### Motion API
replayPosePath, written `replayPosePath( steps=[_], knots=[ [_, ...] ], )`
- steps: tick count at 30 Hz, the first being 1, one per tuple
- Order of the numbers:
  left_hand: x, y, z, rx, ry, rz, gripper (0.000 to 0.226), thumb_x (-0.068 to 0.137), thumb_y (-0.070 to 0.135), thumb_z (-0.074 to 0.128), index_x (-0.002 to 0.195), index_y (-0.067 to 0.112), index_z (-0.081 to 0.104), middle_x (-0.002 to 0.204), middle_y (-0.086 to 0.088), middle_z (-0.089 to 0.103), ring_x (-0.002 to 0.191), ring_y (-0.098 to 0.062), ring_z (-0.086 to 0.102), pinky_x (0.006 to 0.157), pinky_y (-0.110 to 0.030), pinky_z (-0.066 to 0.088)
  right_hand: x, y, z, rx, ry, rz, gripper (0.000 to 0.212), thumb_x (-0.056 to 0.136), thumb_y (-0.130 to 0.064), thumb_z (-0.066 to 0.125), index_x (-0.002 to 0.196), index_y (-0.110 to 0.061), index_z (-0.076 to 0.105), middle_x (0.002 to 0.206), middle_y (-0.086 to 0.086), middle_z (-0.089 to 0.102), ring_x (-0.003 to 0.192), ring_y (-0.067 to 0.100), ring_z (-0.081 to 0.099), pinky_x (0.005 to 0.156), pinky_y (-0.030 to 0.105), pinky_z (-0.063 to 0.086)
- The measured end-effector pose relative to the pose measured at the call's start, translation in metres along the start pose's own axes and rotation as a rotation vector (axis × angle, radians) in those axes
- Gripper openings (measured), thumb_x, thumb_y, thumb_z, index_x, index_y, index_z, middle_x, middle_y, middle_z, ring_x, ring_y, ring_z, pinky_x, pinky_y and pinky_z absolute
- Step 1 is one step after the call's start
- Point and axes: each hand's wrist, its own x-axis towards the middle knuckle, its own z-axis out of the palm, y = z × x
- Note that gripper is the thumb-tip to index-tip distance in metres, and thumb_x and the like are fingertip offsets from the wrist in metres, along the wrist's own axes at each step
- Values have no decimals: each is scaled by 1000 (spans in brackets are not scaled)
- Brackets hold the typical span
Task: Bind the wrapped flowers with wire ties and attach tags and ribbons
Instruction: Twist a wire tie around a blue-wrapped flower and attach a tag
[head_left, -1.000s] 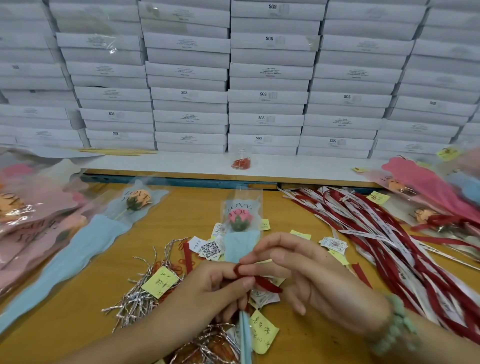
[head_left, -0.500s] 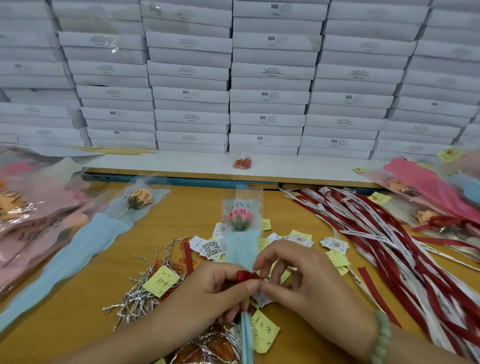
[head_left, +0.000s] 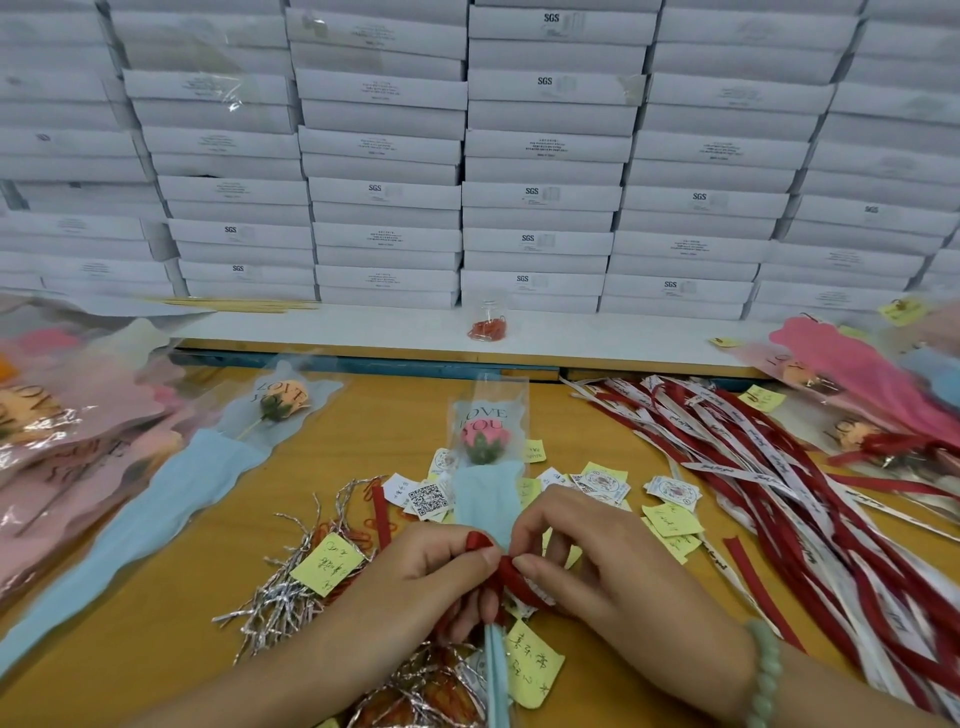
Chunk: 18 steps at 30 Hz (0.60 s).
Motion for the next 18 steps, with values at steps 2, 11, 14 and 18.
replayPosePath(
  steps=[2,11,14,18],
  knots=[
    [1,-1,0,0,1,3,38,95,31,53,63,15,66,49,-6,53,44,-12,44,51,-19,39,0,1,0,-28,-34,3,9,97,-33,54,90,-36,49,95,-28,48,82,5,54,66,17,39],
    [5,-10,-7,-195,63,48,15,81,24,71,87,10,74,63,-10,64,52,-16,56,51,-20,47,-3,-6,-3,-102,21,-32,9,94,-37,47,86,-38,42,93,-20,46,76,17,51,64,26,42],
    [7,-13,-9,-238,75,45,10,78,16,75,86,12,74,69,-11,67,62,-16,63,56,-19,49,-3,-7,-3,19,67,-8,12,92,-28,58,84,-34,51,82,-15,53,70,16,53,60,25,42],
    [7,-13,-8,-266,76,71,11,74,15,78,84,13,74,75,-12,70,71,-17,67,62,-20,52,-3,-10,-1,179,28,48,11,87,-22,67,79,-27,62,67,-18,57,60,5,50,55,12,37]
  ],
)
